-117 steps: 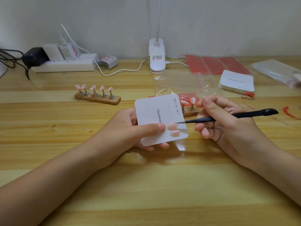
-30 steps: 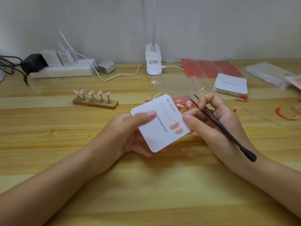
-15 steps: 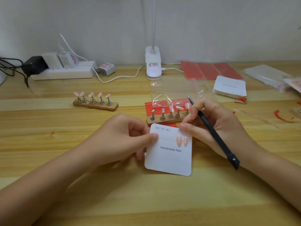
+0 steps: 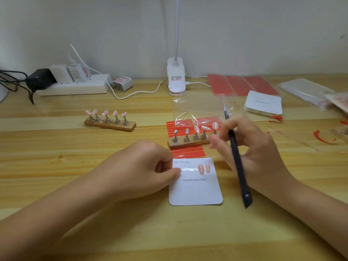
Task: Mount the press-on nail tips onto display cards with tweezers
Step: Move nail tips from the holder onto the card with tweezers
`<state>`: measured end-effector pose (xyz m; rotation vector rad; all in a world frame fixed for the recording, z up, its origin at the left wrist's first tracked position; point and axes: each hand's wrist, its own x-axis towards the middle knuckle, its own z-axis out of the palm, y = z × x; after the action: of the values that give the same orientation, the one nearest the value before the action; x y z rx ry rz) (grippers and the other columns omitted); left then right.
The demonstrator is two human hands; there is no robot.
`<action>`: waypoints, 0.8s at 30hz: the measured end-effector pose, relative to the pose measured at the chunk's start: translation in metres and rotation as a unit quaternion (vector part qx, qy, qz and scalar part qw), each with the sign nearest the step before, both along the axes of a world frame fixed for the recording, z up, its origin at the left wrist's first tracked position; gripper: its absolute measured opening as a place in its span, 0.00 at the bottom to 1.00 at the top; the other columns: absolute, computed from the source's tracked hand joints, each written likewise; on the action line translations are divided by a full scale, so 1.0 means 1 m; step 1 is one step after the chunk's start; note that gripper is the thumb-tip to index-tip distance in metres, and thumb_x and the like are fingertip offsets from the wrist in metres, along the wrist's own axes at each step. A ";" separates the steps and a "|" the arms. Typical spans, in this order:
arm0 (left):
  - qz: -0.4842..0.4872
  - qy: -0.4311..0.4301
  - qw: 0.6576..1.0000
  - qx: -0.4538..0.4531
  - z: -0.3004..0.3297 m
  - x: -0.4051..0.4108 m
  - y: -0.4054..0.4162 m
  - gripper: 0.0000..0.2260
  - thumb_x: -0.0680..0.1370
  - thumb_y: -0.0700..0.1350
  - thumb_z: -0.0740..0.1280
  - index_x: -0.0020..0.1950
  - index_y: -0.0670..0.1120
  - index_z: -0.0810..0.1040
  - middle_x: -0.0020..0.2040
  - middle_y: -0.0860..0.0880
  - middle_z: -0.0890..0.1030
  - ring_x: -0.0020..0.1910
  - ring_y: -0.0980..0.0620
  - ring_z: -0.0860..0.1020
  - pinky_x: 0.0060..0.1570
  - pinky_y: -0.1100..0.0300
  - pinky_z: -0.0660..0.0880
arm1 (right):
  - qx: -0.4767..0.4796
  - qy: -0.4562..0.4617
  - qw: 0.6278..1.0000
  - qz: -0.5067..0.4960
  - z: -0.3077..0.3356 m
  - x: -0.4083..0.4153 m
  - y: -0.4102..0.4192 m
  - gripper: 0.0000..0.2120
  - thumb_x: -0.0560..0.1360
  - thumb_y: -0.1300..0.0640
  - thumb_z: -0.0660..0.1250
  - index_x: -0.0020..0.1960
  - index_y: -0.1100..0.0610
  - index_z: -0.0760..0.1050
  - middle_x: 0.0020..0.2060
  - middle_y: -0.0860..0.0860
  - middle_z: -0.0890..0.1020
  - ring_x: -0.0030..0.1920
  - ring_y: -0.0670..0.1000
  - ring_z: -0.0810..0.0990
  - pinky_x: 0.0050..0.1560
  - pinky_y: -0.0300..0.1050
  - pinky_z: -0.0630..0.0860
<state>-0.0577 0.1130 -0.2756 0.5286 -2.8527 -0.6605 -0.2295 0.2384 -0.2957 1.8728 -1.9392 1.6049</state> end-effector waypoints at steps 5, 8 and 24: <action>0.045 0.186 0.981 -0.034 0.011 -0.015 -0.012 0.13 0.70 0.58 0.69 0.36 0.54 0.67 0.29 0.56 0.71 0.30 0.57 0.69 0.30 0.62 0.65 | -0.035 -0.169 0.985 -0.010 0.010 -0.002 -0.001 0.10 0.75 0.46 0.60 0.39 0.50 0.68 0.28 0.49 0.78 0.29 0.42 0.75 0.33 0.32 0.72; 0.065 0.190 0.980 -0.016 0.009 -0.035 -0.016 0.18 0.64 0.58 0.71 0.47 0.53 0.68 0.40 0.57 0.72 0.40 0.56 0.71 0.39 0.59 0.70 | -0.031 -0.264 0.964 -0.016 0.010 -0.006 -0.001 0.16 0.77 0.44 0.53 0.37 0.50 0.72 0.24 0.50 0.76 0.28 0.45 0.73 0.31 0.34 0.71; 0.026 0.251 0.957 0.145 -0.019 -0.066 -0.019 0.13 0.67 0.40 0.76 0.39 0.51 0.72 0.33 0.57 0.78 0.35 0.62 0.75 0.35 0.73 0.67 | -0.012 -0.383 0.924 -0.010 0.017 -0.025 -0.007 0.10 0.56 0.45 0.73 0.31 0.49 0.79 0.31 0.48 0.81 0.31 0.44 0.77 0.37 0.34 0.76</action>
<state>-0.1238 0.0938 -0.2946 0.3992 -2.2747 -1.0428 -0.2541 0.2313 -0.2784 1.2854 -2.1061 2.6086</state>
